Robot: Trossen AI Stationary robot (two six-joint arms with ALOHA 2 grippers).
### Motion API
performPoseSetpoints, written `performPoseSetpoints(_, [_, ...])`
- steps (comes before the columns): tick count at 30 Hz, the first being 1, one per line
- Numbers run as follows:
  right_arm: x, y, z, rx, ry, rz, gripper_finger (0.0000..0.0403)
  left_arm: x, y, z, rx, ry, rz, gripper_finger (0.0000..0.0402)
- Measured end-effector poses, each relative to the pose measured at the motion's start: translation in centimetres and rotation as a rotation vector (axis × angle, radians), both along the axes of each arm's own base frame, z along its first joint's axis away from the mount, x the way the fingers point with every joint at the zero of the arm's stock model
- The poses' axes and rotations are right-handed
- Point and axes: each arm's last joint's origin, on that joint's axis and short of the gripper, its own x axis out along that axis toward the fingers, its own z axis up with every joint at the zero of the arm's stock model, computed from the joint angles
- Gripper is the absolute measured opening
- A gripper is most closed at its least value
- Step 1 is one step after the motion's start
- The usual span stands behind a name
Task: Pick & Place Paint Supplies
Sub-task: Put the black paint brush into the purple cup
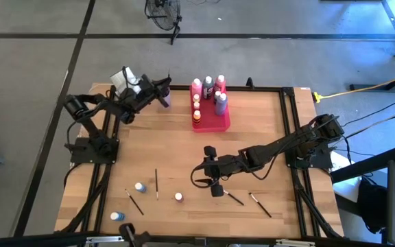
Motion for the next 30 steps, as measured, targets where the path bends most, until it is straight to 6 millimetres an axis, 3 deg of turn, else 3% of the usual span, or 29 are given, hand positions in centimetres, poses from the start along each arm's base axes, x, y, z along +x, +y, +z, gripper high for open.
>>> performPoseSetpoints(6, [-0.2,0.2,-0.2,-0.003,0.018,0.012,0.0201,-0.3,0.8,-1.4,-0.06,0.024,0.02,0.0013])
performPoseSetpoints(18, [-0.2,0.2,-0.2,-0.004,0.022,0.012,0.0201,-1.6,0.1,-2.9,-0.11,0.072,0.081,0.0014])
performPoseSetpoints(30, [-0.1,0.2,-0.1,-0.001,0.014,0.012,0.0201,-1.9,0.1,-3.0,-0.106,0.088,0.066,0.0016])
